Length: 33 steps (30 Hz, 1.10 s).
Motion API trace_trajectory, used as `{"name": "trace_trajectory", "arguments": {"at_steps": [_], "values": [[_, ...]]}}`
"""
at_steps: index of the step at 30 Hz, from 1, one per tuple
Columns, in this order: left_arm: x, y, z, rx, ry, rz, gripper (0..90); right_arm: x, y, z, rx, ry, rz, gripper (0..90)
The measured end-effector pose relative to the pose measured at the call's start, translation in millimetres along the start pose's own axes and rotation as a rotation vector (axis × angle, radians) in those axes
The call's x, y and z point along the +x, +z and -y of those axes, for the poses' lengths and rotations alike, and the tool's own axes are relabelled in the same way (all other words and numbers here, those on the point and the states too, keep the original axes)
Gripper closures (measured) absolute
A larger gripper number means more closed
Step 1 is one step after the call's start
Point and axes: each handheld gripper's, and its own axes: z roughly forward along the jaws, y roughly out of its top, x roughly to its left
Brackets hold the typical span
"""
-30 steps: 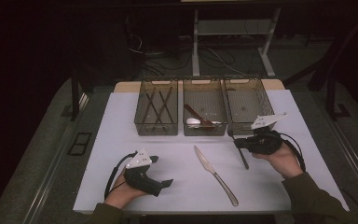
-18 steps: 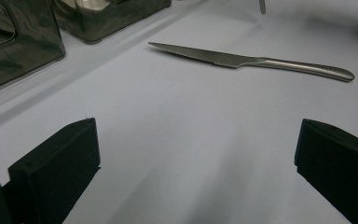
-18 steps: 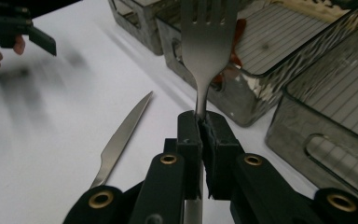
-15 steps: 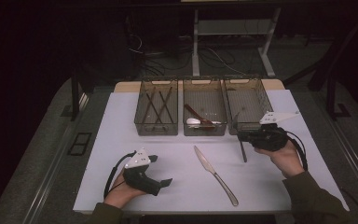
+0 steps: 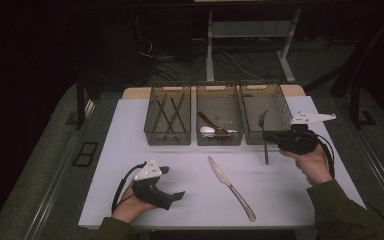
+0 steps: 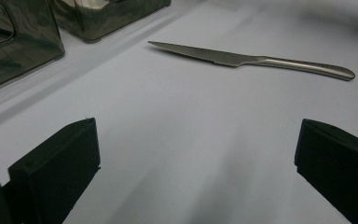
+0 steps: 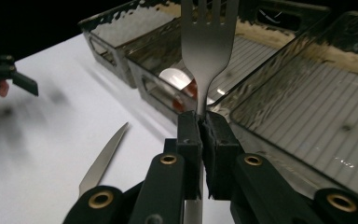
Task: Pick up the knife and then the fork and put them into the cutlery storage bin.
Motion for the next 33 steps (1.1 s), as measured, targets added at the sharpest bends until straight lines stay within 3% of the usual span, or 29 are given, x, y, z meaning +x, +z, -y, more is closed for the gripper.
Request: {"name": "trace_trajectory", "arguments": {"at_steps": [19, 33], "values": [[0.8, -0.2, 0.0, -0.001, 0.005, 0.000, 0.0, -22.2, -24.1, -23.4, -0.104, 0.018, 0.078, 85.1], [0.3, 0.0, 0.0, 0.000, 0.001, 0.001, 0.0, -46.8, -30.9, -47.8, -0.117, 0.031, 0.155, 85.1]]}}
